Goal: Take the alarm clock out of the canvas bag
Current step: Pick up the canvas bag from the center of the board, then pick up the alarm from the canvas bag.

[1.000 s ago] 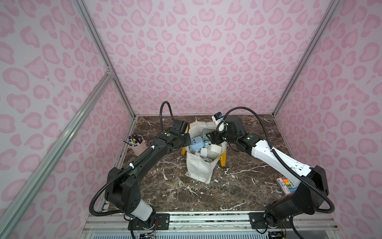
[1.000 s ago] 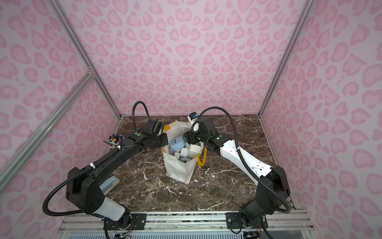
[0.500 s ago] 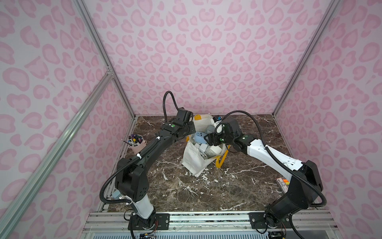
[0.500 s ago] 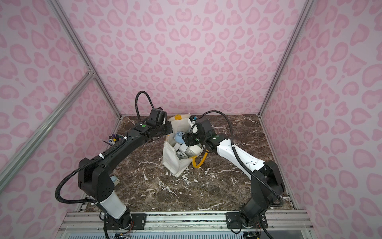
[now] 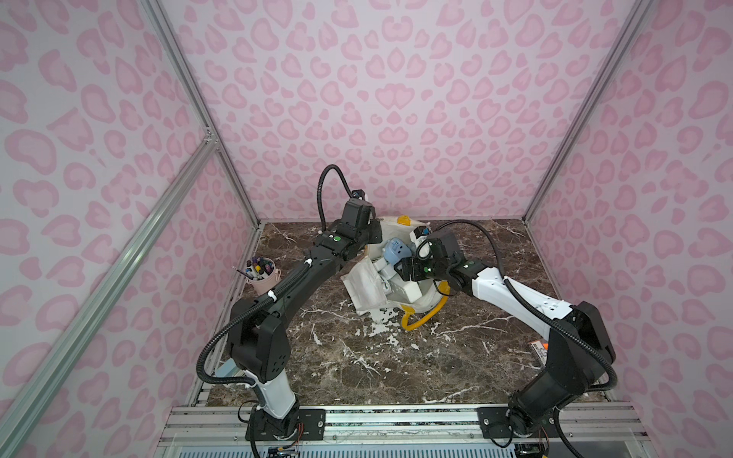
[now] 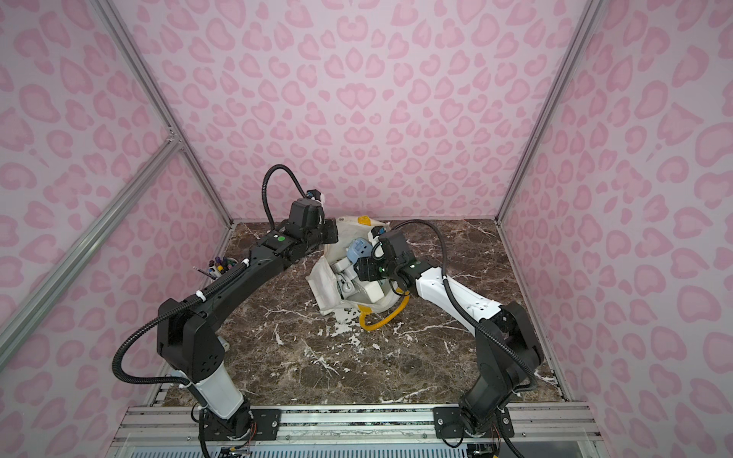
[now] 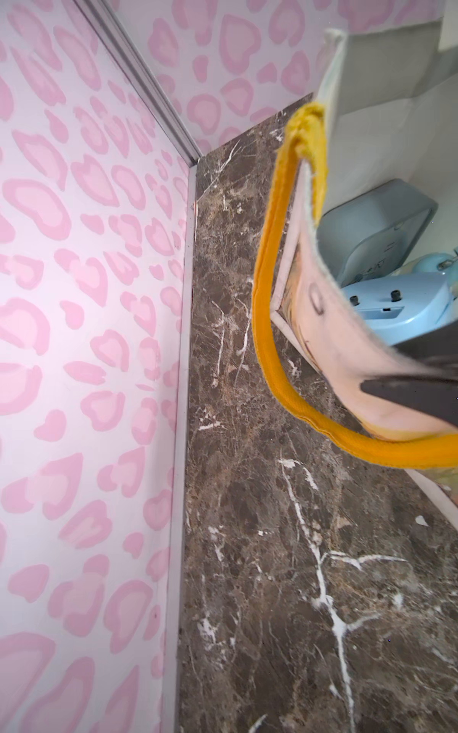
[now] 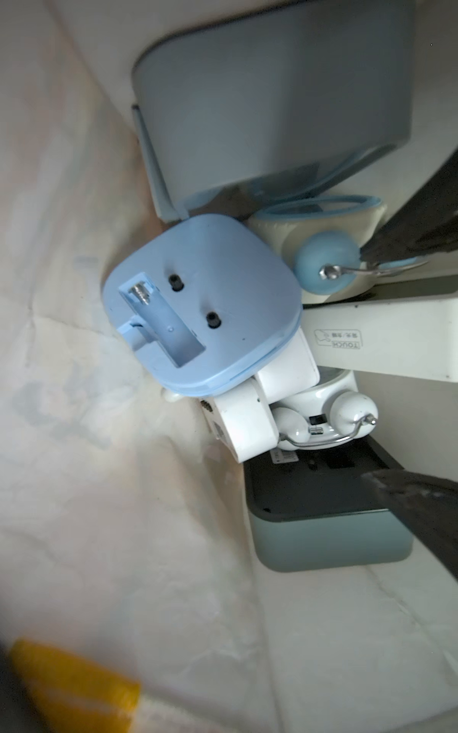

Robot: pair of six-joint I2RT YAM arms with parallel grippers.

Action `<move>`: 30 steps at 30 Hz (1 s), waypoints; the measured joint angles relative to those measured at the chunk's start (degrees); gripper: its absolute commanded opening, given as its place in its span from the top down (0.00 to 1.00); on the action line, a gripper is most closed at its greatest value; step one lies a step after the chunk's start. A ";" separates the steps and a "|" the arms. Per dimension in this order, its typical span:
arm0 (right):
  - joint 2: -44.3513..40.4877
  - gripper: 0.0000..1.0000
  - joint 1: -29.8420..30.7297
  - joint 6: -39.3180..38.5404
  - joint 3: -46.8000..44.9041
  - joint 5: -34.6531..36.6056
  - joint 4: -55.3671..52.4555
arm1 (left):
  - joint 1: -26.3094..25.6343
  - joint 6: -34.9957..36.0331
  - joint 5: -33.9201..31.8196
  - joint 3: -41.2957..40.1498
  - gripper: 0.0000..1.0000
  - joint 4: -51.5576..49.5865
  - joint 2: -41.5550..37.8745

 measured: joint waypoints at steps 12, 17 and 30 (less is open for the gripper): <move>-0.17 0.19 -1.09 1.57 -2.89 -0.85 -0.11 | -2.97 2.45 -1.27 -3.96 0.97 5.53 -1.66; -0.50 0.23 0.31 -3.61 -2.93 -0.94 -4.11 | -3.06 1.75 -1.64 -4.59 0.97 5.95 -2.12; 1.29 0.20 5.35 -11.50 -2.93 7.10 -11.47 | -3.74 -3.10 -0.57 -9.07 0.97 7.56 -5.20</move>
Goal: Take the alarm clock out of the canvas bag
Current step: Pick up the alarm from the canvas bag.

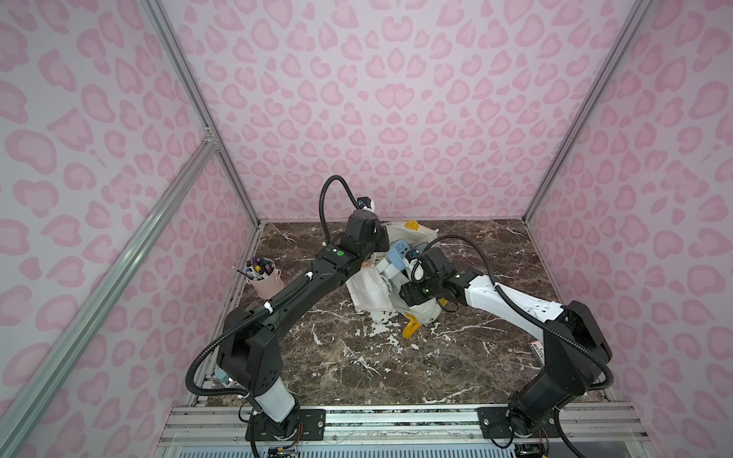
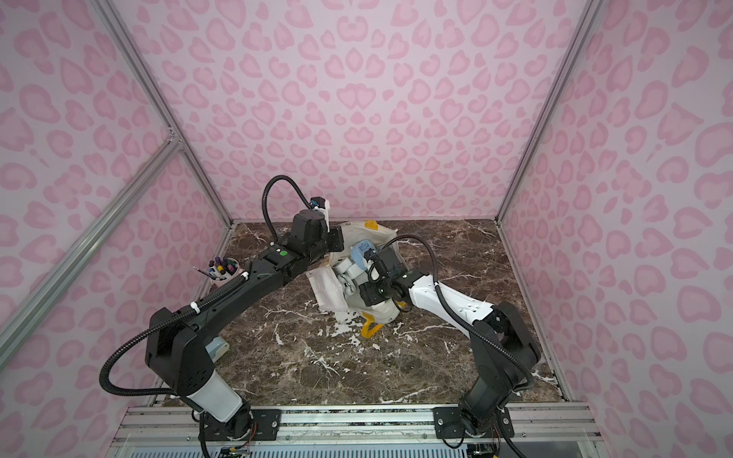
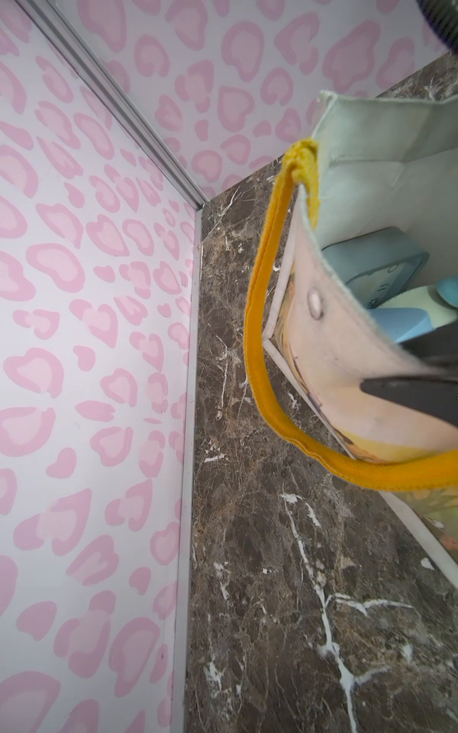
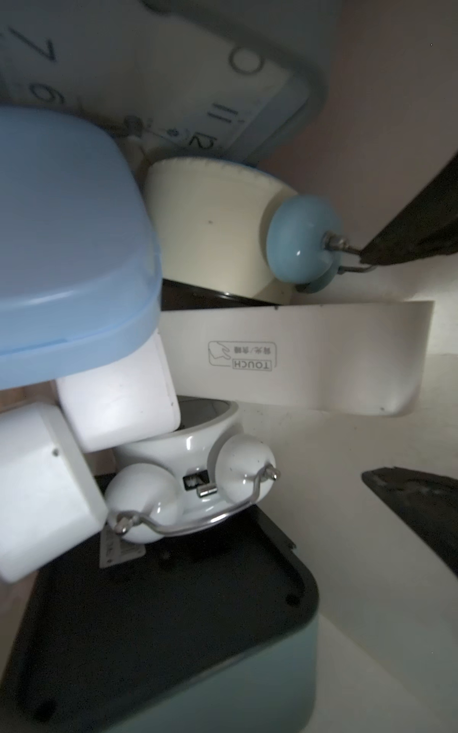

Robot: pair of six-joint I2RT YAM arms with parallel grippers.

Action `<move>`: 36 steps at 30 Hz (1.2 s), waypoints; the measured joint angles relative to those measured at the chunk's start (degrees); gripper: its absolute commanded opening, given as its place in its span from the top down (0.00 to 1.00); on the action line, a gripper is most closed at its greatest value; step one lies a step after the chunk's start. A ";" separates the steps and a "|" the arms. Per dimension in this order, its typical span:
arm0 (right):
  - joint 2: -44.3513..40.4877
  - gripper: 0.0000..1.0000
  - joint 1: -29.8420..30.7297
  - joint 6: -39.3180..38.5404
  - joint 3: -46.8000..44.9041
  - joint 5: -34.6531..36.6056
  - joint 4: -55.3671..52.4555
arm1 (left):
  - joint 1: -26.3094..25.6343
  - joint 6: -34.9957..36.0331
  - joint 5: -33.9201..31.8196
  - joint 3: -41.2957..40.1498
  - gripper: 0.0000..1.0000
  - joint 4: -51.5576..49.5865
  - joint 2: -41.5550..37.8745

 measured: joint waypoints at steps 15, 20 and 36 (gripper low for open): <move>4.42 0.28 2.08 -4.02 2.84 5.25 -2.51 | -0.68 -1.53 0.07 -1.20 0.97 0.63 -0.50; 6.71 0.33 2.82 -4.39 4.83 6.43 -2.82 | -0.81 -1.90 -0.04 -1.20 0.97 0.55 -0.50; 5.90 0.48 4.09 -5.05 3.45 8.20 -5.01 | -0.94 -2.45 -2.01 -2.34 0.97 0.42 -1.40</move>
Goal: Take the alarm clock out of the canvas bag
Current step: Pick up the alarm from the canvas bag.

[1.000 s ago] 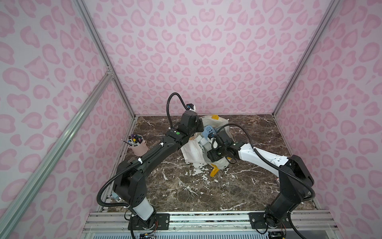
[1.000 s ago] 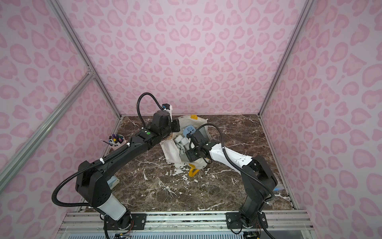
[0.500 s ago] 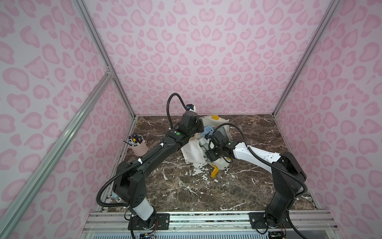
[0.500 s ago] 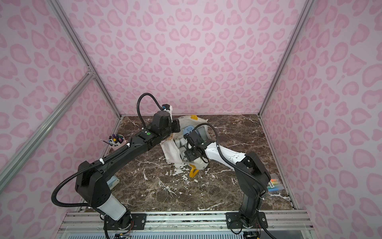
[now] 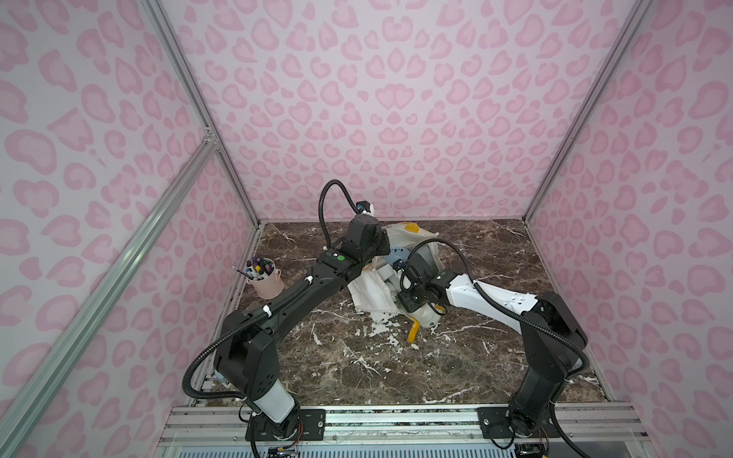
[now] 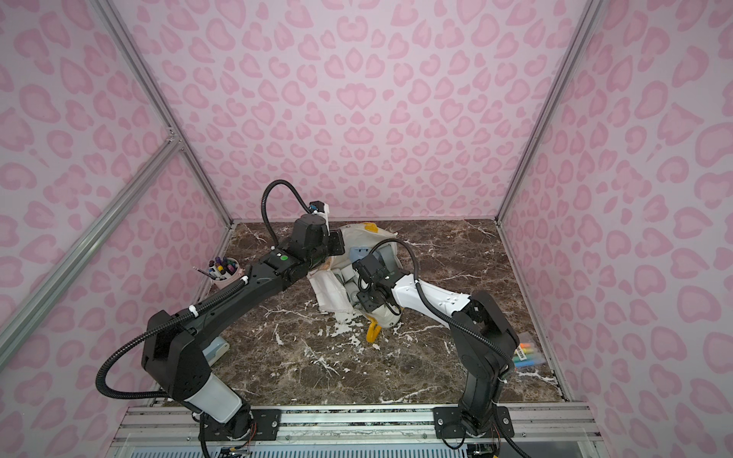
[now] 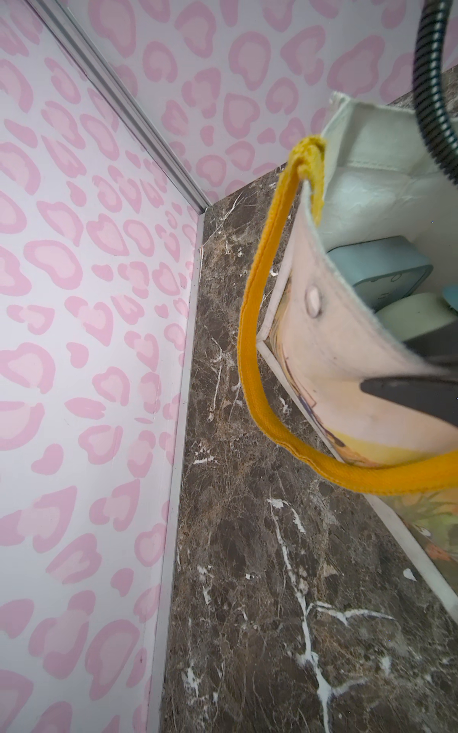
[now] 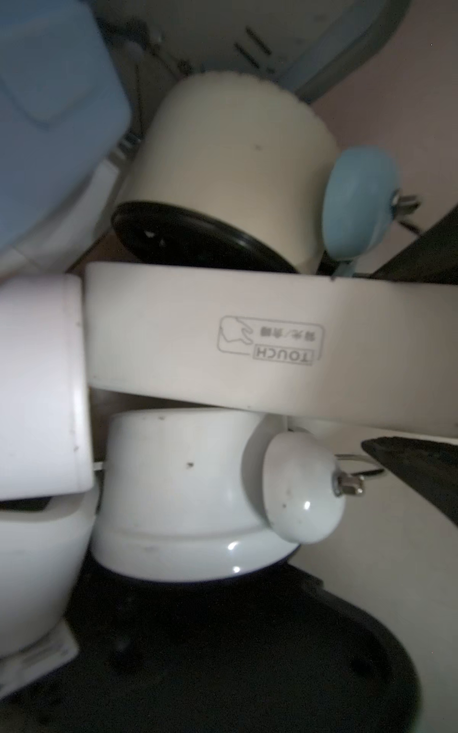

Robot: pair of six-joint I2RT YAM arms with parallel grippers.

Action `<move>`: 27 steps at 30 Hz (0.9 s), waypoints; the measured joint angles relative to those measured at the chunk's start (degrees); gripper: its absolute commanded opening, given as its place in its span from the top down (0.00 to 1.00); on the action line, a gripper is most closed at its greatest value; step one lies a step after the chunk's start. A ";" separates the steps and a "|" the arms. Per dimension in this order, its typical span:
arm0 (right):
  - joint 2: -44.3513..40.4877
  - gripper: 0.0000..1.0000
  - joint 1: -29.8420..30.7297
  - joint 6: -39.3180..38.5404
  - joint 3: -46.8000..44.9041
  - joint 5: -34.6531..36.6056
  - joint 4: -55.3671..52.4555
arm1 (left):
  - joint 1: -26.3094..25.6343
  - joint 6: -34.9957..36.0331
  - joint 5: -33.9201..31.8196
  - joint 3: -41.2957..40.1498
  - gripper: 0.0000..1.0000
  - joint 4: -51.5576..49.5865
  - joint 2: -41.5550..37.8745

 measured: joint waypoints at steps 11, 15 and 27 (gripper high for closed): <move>-1.03 0.66 0.07 1.25 -0.90 -1.18 0.68 | 0.00 -0.31 -1.03 -0.44 0.97 -0.55 -0.50; -1.62 0.70 0.07 1.55 -0.90 -1.81 0.57 | -0.04 -0.48 -1.79 -1.03 0.97 -0.66 -1.07; -2.54 0.75 0.00 1.60 2.91 -4.02 -4.26 | -1.84 -1.20 -7.67 -1.66 0.97 -1.73 -1.46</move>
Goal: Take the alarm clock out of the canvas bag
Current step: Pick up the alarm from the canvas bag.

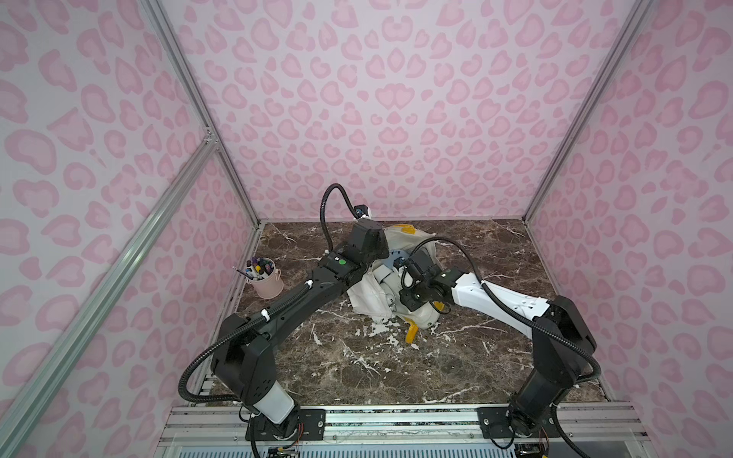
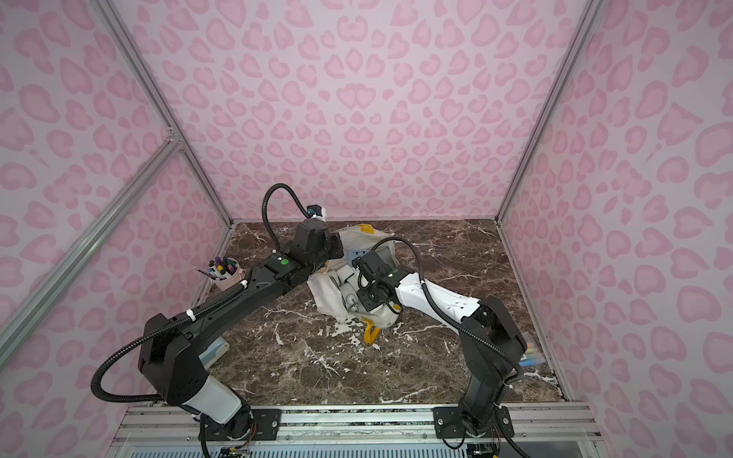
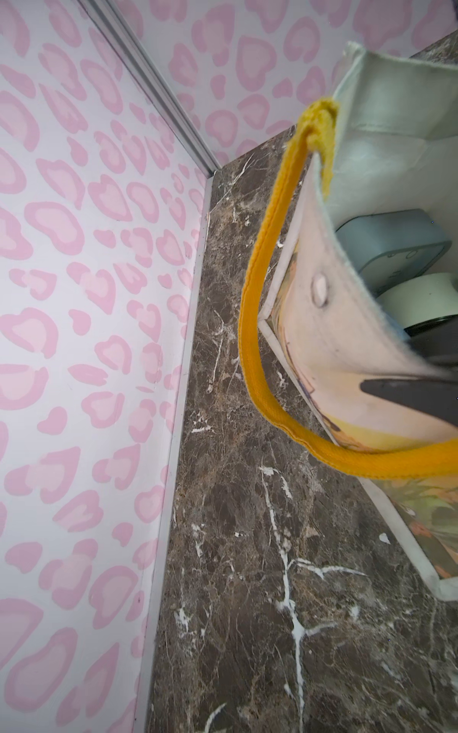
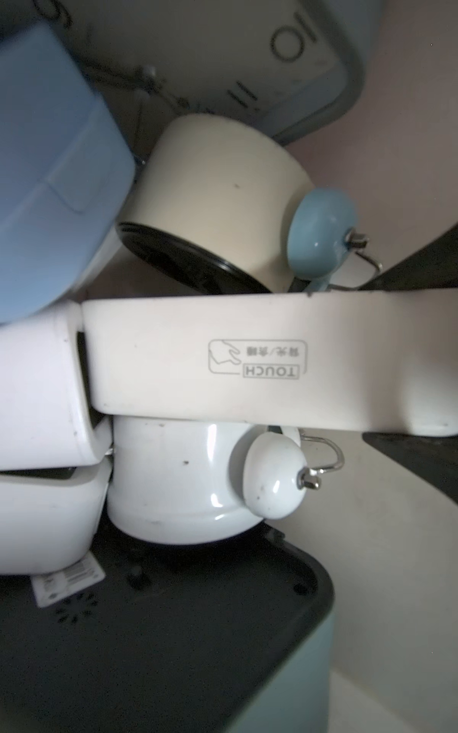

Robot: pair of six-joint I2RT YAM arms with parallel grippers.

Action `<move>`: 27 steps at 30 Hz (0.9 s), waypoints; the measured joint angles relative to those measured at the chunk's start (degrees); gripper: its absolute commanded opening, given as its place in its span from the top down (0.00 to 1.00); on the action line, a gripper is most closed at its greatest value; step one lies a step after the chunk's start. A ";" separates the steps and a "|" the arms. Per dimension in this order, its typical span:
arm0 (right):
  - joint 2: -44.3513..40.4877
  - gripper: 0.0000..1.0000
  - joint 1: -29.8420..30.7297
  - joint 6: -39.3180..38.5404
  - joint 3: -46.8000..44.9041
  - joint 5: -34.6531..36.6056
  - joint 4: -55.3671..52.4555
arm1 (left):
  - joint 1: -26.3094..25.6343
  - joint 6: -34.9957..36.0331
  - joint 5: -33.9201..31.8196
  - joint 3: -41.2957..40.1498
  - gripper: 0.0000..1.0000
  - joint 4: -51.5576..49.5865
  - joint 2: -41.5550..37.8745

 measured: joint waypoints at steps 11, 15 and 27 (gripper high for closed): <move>0.00 0.78 -1.14 1.57 4.48 -3.13 -4.85 | -2.71 -1.79 -3.82 0.02 0.97 -0.81 0.20; -0.52 0.78 -1.14 1.53 4.83 -3.43 -6.45 | -2.97 -2.34 -4.31 0.31 0.97 -1.20 0.48; -7.56 0.79 -1.40 0.59 0.76 -4.76 -8.59 | -3.02 -3.39 -6.36 1.55 0.97 -2.62 1.38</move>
